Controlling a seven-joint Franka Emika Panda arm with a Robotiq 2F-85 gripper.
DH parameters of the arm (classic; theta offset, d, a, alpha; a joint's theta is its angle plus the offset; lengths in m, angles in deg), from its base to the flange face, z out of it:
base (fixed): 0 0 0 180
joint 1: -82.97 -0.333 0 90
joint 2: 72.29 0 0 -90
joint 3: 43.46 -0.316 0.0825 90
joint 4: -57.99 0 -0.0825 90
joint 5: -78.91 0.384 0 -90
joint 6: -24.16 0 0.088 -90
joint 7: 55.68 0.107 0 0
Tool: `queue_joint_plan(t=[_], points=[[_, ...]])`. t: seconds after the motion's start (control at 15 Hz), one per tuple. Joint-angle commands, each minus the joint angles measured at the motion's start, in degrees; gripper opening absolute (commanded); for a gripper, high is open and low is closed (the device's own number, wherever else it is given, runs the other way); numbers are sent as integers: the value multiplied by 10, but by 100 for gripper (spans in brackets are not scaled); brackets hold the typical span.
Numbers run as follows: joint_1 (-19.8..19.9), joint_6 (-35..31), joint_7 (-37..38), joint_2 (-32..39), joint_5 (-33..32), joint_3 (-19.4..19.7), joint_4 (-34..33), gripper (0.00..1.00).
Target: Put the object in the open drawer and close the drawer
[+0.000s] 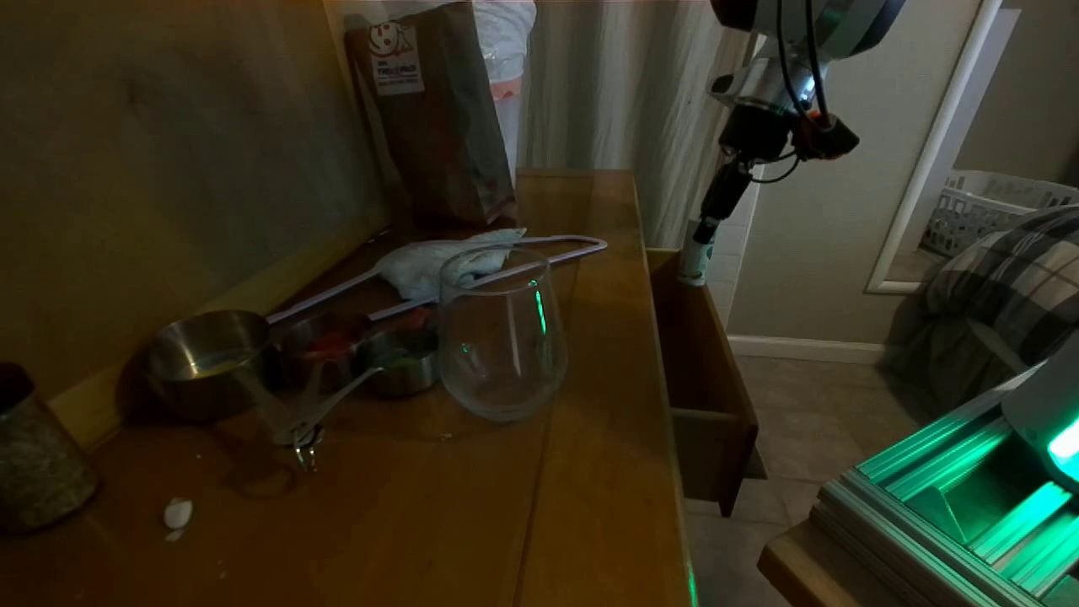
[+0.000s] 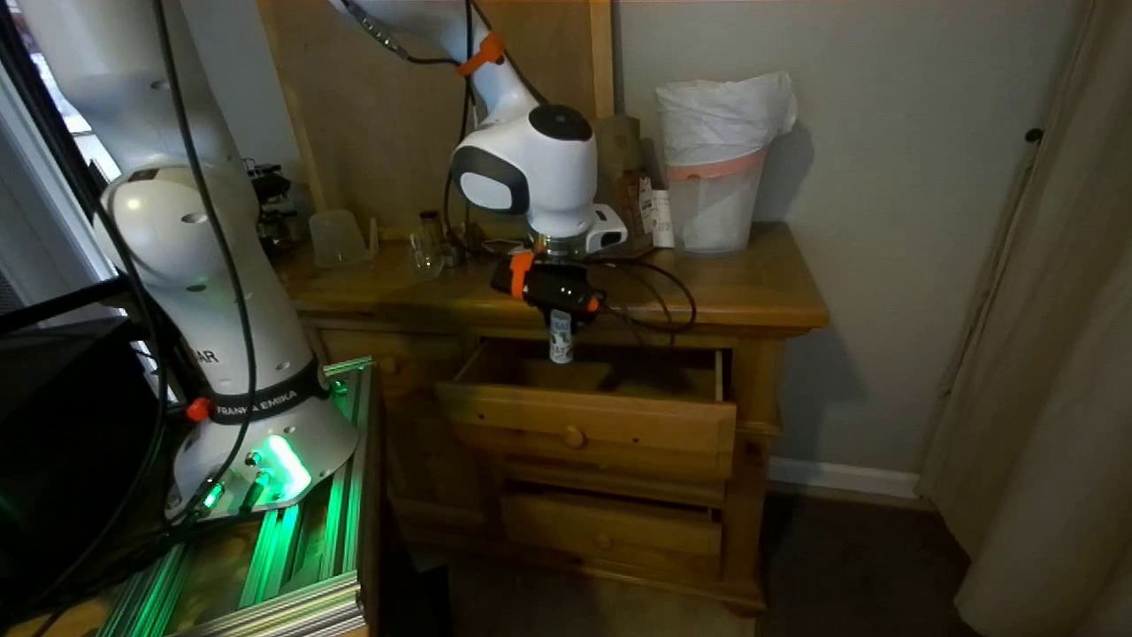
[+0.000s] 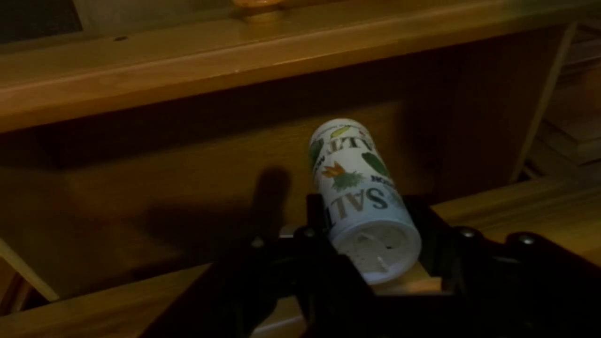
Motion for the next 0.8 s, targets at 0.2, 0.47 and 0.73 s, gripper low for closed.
queue_joint_plan(t=[0.2,0.47,0.73], points=[[4,-54,-181,100,157,-23,-52,20],[7,-51,-256,159,217,-30,-90,20],[8,-53,-296,213,248,-33,-123,20]])
